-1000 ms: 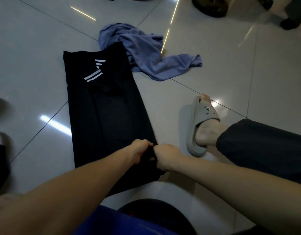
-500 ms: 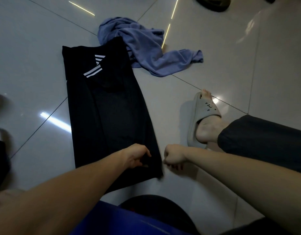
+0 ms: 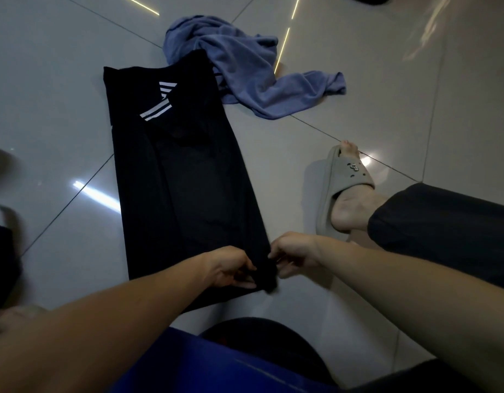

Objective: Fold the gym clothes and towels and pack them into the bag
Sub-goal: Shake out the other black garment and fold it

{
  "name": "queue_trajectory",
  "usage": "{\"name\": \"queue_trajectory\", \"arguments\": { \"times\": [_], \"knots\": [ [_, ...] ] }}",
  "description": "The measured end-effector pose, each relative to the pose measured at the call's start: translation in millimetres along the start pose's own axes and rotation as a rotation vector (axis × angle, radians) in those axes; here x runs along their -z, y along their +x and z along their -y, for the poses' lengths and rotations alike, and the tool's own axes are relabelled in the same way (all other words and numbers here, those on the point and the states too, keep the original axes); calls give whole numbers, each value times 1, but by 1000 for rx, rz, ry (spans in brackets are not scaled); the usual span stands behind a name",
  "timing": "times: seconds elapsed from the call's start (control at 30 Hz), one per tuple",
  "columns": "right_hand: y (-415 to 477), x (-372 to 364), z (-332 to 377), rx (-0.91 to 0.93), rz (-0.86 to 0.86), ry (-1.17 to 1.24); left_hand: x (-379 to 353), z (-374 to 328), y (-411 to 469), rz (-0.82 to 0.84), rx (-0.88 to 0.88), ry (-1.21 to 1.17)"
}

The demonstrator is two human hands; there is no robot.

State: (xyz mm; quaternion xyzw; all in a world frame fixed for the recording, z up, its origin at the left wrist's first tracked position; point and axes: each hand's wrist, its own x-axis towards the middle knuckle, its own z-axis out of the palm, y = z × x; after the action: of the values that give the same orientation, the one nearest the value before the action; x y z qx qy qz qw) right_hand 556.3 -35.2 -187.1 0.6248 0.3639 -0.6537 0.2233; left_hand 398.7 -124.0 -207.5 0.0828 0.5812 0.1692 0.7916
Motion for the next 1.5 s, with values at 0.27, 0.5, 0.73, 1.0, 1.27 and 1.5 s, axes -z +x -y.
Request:
{"name": "queue_trajectory", "arguments": {
  "times": [0.27,0.5,0.73,1.0,1.27,1.5],
  "knots": [
    [-3,2,-1,125,150,-5,18,-7,-2,3,-96,-44],
    [-8,-16,1,335,72,-318,34,-15,-8,-16,-101,-16],
    [-15,-11,-7,425,-200,-902,42,-19,-12,16,-106,-10],
    [-31,-11,-28,463,-413,-1007,27,-20,-13,-13,-184,-93],
    [-38,-2,-34,-29,-31,-671,-2,-6,-16,19,-102,0],
    [-25,1,-14,198,-353,-479,7,8,-21,61,179,279]
  ]
}}
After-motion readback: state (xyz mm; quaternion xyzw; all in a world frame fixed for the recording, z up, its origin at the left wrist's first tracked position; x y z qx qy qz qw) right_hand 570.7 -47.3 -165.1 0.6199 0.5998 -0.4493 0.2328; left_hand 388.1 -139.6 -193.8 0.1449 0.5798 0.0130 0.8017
